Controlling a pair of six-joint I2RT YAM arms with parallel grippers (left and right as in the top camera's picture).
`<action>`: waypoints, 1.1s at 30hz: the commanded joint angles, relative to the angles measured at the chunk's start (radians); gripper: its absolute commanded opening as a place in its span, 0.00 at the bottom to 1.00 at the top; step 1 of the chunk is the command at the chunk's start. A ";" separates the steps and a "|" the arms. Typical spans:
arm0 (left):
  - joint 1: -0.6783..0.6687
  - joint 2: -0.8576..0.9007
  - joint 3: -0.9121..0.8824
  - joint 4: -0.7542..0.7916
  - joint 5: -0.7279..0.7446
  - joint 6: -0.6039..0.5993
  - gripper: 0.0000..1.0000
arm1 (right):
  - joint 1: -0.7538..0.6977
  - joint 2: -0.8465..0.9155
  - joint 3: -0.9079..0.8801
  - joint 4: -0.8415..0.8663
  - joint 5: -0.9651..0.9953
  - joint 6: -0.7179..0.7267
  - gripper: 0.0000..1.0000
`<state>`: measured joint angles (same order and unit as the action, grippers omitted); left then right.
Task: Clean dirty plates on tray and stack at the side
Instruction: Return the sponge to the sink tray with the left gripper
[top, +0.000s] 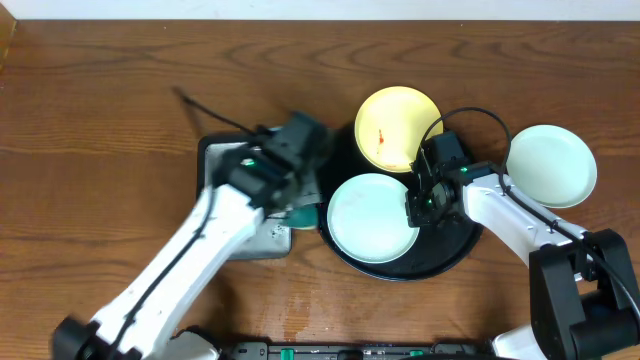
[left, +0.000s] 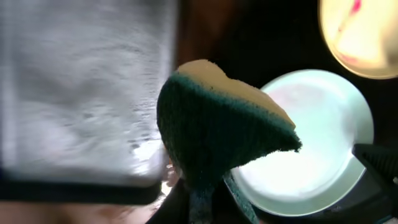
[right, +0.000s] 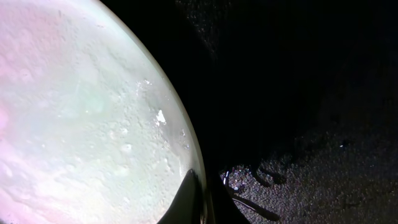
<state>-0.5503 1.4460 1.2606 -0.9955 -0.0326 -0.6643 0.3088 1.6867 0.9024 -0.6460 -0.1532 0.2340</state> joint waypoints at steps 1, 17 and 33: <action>0.107 -0.047 -0.015 -0.068 -0.095 0.051 0.08 | 0.000 0.017 -0.014 -0.010 0.074 -0.003 0.01; 0.445 0.042 -0.271 0.168 0.034 0.175 0.29 | 0.001 -0.001 0.040 0.013 0.066 -0.093 0.01; 0.454 -0.278 -0.190 0.022 0.124 0.219 0.71 | 0.086 -0.151 0.351 -0.183 0.122 -0.161 0.01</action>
<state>-0.1009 1.2465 1.0409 -0.9527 0.0811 -0.4652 0.3531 1.5635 1.1660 -0.8261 -0.0570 0.1089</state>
